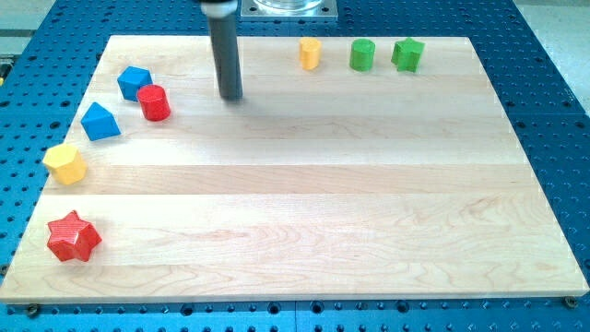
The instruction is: Push yellow hexagon close to the blue cube
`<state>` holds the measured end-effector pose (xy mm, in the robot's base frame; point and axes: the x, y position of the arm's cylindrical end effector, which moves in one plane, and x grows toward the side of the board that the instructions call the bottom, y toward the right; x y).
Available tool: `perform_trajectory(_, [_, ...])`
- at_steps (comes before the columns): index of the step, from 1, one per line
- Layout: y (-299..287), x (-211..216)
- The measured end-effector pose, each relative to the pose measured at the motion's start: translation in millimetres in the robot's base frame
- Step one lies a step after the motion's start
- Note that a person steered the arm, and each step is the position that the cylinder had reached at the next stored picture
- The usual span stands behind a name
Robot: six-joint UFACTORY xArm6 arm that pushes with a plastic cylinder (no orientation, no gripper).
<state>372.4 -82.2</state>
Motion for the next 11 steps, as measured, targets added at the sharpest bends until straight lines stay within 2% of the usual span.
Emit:
perform_trajectory(1, [-71, 70])
perform_trajectory(2, [-166, 113])
perform_trajectory(3, [-221, 147])
perform_trajectory(4, [-209, 127])
perform_trajectory(5, [-177, 76])
perform_trajectory(6, [-221, 74])
perform_trajectory(7, [-214, 57])
perform_trajectory(8, [-159, -6])
perform_trajectory(9, [-154, -19])
perform_trajectory(10, [-192, 37])
perform_trajectory(11, [-220, 24])
